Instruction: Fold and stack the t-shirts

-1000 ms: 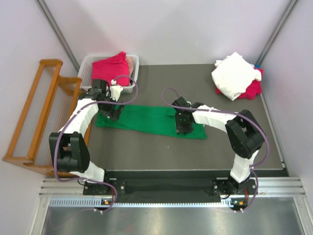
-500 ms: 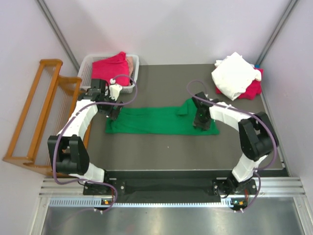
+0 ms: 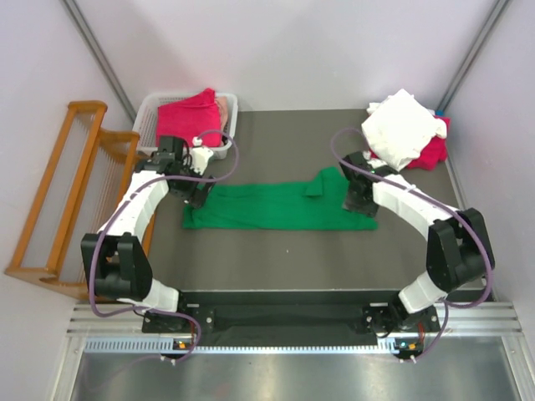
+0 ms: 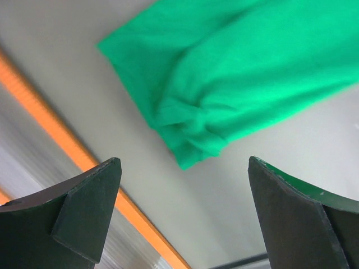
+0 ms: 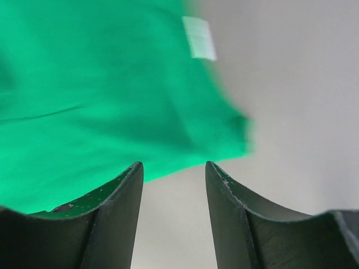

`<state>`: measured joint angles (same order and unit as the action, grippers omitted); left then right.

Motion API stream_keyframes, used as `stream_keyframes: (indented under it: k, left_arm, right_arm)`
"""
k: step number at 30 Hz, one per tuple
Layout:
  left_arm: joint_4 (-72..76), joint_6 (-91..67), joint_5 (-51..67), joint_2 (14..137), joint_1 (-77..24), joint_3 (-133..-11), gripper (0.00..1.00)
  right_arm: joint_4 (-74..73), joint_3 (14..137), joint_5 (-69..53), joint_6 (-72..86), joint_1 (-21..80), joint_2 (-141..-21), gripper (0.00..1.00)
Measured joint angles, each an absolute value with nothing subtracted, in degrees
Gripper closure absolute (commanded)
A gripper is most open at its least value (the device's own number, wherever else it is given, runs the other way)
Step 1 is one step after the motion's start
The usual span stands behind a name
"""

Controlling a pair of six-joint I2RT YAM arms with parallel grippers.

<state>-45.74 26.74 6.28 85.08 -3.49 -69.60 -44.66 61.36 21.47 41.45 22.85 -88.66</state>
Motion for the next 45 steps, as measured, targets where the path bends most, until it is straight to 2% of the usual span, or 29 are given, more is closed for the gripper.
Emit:
stream_keyframes:
  k: [8, 21, 26, 34, 45]
  left_arm:
    - [-47.4, 26.7, 5.4, 84.7, -14.0, -64.7, 0.01]
    - [-47.1, 23.6, 8.4, 90.0, -16.4, -59.6, 0.01]
    - [-46.7, 22.8, 10.8, 92.3, -17.7, -59.6, 0.01]
    - [-46.2, 22.7, 9.8, 94.2, -16.3, -57.9, 0.01]
    - [-47.1, 23.3, 10.7, 95.3, -7.0, -60.8, 0.01]
  right_arm:
    - [-41.4, 77.5, 19.0, 37.4, 34.4, -101.4, 0.5]
    - [-37.4, 78.0, 15.9, 34.9, 36.1, -112.0, 0.52]
    - [-37.3, 78.1, 15.7, 34.5, 36.1, -112.0, 0.52]
    - [-36.9, 77.6, 15.5, 34.5, 35.6, -111.7, 0.52]
    - [-34.3, 74.9, 15.1, 34.5, 35.3, -110.0, 0.52]
